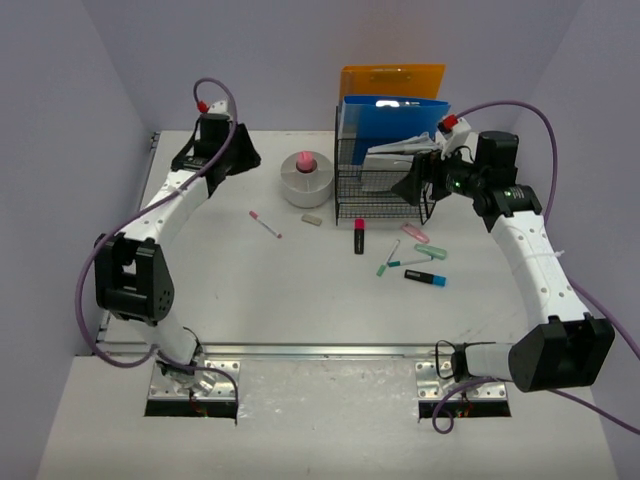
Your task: Organize the desk
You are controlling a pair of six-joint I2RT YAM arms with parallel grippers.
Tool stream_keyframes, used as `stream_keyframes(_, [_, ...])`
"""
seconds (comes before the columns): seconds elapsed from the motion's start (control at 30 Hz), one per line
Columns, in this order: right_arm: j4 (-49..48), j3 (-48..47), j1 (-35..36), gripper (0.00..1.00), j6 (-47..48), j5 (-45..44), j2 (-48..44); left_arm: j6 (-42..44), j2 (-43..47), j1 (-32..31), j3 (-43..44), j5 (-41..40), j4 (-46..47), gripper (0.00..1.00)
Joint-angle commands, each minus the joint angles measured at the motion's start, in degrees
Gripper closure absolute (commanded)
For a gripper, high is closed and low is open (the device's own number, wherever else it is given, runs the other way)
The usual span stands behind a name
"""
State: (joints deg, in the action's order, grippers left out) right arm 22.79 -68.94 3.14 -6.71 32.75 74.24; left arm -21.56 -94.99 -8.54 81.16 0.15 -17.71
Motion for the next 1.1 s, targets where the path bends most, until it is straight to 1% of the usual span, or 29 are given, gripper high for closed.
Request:
stream_keyframes(0.0, [-4.09,0.26,-0.15,0.01,-6.19,-10.89,-1.59,-6.04,-9.62,0.36,2.42,-8.01,-15.26,0.64])
stream_keyframes(0.07, [-3.11,-0.08,-0.15,0.01,-6.96,-14.15,-1.48,-6.41,-16.93,0.36,5.66,-8.88,-19.09,0.68])
stream_keyframes(0.13, [-2.48,0.15,-0.15,0.01,-6.9,-14.98,-1.57,-7.21,-20.35,0.36,6.99,-10.27,-20.45,0.69])
stream_keyframes(0.33, [-1.78,1.79,-0.15,0.01,-5.78,-14.3,-2.08,-9.11,-23.11,0.36,6.72,-10.27,-17.1,0.6])
stream_keyframes(0.5, [-1.59,1.88,-0.15,0.01,-5.23,-14.02,-1.56,-10.06,-27.55,0.36,9.81,-11.72,-18.88,0.61])
stream_keyframes(0.53, [-1.67,1.95,-0.15,0.01,-5.16,-13.95,-1.56,-10.08,-27.7,0.36,9.89,-11.76,-19.0,0.61])
stream_keyframes(0.6, [-1.69,1.97,-0.15,0.01,-4.79,-13.81,-1.56,-10.35,-27.32,0.45,9.04,-11.65,-18.01,0.65])
stream_keyframes(0.67, [-1.69,1.97,-0.2,0.01,-4.42,-13.6,-1.61,-10.51,-25.02,0.45,7.17,-10.51,-15.98,0.65])
stream_keyframes(0.73, [-1.71,2.18,-0.15,0.01,-4.28,-13.44,-1.65,-10.71,-21.94,0.45,4.02,-9.51,-12.36,0.59])
stream_keyframes(0.77, [-1.78,2.35,-0.15,0.01,-4.28,-13.06,-1.65,-10.85,-20.72,0.45,3.96,-9.26,-11.03,0.57])
stream_keyframes(0.8, [-1.78,2.49,-0.15,0.01,-4.28,-12.54,-1.65,-11.18,-19.47,0.45,3.72,-9.07,-10.02,0.46])
stream_keyframes(0.83, [-1.81,2.61,-0.15,0.01,-4.33,-12.17,-1.62,-11.44,-18.67,0.45,4.06,-9.0,-9.32,0.38])
stream_keyframes(0.87, [-1.88,2.69,-0.15,0.01,-4.46,-12.08,-1.56,-11.58,-18.68,0.45,5.53,-9.13,-9.2,0.35])
stream_keyframes(0.97, [-2.22,2.87,-0.22,0.01,-4.72,-11.86,-1.4,-12.24,-21.31,0.45,11.05,-9.73,-11.2,0.39])
stream_keyframes(1.07, [-2.03,2.66,-0.24,0.01,-4.9,-12.1,-1.02,-12.65,-26.25,0.36,18.83,-10.05,-13.8,0.44])
